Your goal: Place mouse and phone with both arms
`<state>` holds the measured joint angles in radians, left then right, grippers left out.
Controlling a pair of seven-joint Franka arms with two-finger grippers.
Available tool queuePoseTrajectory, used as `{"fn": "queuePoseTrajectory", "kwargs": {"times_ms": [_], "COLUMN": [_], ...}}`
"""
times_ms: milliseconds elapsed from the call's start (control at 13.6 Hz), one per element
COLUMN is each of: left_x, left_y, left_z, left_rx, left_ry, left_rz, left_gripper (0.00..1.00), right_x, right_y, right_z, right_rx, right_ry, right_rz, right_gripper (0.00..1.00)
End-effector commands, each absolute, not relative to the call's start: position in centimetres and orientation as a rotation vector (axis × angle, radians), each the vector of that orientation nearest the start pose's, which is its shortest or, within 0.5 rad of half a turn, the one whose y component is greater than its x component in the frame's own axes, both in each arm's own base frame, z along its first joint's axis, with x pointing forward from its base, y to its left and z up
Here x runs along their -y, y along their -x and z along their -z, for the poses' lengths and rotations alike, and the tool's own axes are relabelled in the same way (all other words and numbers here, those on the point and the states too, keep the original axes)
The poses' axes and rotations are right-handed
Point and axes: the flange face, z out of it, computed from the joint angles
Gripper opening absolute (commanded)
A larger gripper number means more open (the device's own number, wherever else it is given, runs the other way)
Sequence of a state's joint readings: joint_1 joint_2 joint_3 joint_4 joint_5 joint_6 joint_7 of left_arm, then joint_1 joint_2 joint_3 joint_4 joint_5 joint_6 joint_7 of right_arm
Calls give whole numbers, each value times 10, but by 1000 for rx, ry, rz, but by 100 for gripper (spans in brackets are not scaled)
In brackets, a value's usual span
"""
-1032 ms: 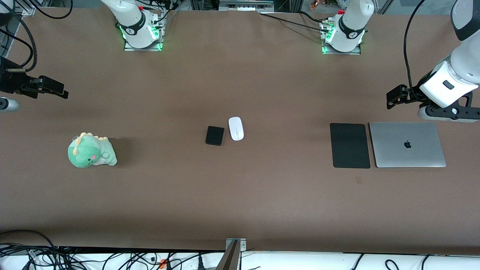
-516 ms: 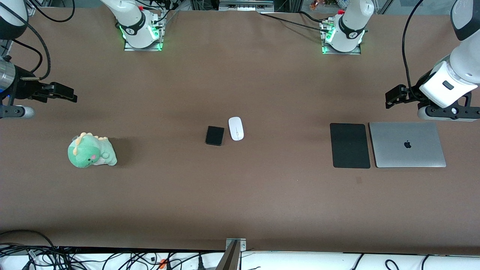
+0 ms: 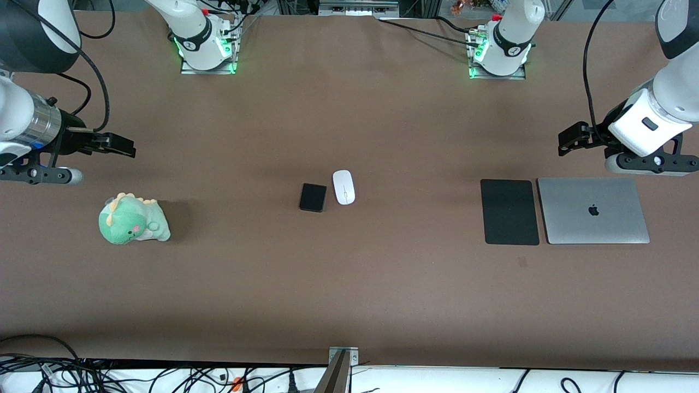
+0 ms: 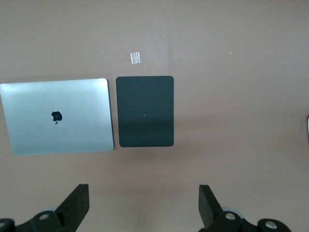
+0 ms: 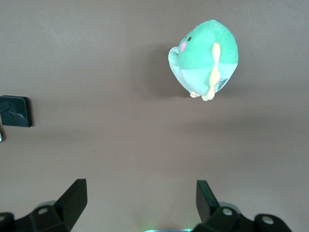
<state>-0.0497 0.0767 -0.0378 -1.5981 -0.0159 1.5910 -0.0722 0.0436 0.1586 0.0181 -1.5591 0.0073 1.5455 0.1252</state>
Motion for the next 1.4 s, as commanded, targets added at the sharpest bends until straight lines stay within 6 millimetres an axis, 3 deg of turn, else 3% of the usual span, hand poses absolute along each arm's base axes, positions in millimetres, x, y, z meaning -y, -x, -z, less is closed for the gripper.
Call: {"fn": "queuePoseTrajectory", "kwargs": {"times_ms": [0,147,295,589,811,958,1105,1326], "left_x": [66,110,161,290,392,439,480,516], "left_y": [-571,-571,-577,-575,-552,-539,-532,-517], "left_z": [-571,-554,-524,-456,-387,-335,-298,-253], "left_rx": [33,-21,54,231,343,404,432,466], "left_ry": [3181,3223,3241,3266,3248,3213,3194,3152], "left_rz": [-165,-227,-279,-255,-178,-93,-63,-70], "left_gripper": [100,100,100,100,100,100,100,100], "right_x": [-43,-42,-43,-41,-41,-40,-38,-39], "right_y": [-591,-590,-590,-590,-590,-589,-589,-589], "right_z": [-538,-538,-538,-538,-538,-538,-537,-536], "right_rx": [-115,-118,-115,-120,-120,-120,-125,-125], "right_ry": [3152,3152,3152,3152,3152,3152,3152,3150], "right_rz": [-247,-250,-247,-250,-257,-267,-271,-276], "right_gripper": [100,100,100,100,100,100,100,100]}}
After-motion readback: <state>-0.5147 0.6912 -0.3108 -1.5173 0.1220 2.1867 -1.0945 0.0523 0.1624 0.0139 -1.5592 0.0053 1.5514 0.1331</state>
